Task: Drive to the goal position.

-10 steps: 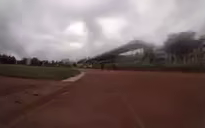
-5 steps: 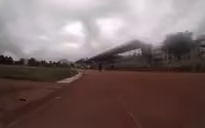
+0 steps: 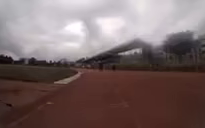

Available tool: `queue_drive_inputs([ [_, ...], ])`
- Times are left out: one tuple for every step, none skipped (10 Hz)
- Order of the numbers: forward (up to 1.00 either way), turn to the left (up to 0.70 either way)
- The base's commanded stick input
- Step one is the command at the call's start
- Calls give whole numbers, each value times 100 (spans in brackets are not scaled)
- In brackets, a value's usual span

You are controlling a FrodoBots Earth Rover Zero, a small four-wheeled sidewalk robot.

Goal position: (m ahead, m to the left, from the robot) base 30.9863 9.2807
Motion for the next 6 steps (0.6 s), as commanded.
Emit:
queue_drive_inputs([
  [70, 1],
  [70, 5],
  [70, 10],
  [70, 13],
  [70, 10],
  [70, 2],
])
